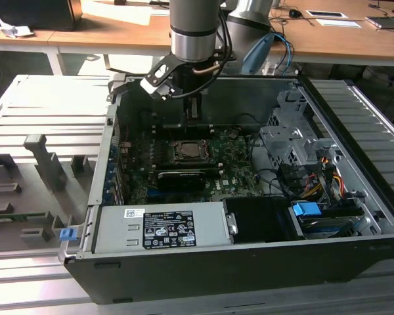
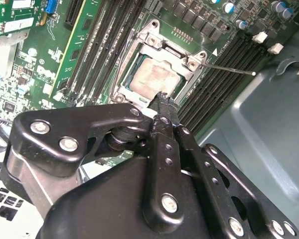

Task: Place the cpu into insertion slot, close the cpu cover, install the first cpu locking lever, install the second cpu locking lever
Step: 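Install the first cpu locking lever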

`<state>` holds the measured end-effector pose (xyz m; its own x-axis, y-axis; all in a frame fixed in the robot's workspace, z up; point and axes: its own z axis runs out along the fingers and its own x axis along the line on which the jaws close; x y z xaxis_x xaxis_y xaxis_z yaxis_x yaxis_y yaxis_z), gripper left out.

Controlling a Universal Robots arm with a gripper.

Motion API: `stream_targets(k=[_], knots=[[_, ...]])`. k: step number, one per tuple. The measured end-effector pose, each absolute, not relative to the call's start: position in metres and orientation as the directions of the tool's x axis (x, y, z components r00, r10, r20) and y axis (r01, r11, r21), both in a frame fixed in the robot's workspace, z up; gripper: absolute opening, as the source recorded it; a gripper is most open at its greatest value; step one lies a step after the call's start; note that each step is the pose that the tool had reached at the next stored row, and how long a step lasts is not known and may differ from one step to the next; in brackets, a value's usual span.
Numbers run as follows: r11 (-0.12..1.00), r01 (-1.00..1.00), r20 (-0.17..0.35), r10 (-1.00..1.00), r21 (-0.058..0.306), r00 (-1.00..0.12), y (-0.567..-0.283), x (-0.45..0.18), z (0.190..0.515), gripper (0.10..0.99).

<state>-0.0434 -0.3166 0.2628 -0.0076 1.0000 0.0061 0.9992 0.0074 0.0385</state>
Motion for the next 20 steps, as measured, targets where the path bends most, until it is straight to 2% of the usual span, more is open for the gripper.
stream_targets(k=[15,20], knots=[[0.008,0.999,0.006,1.0,0.039,-0.008,-0.317,-0.043,0.279,0.106],[0.117,0.992,0.006,0.993,0.039,-0.118,-0.317,-0.043,0.28,0.106]])
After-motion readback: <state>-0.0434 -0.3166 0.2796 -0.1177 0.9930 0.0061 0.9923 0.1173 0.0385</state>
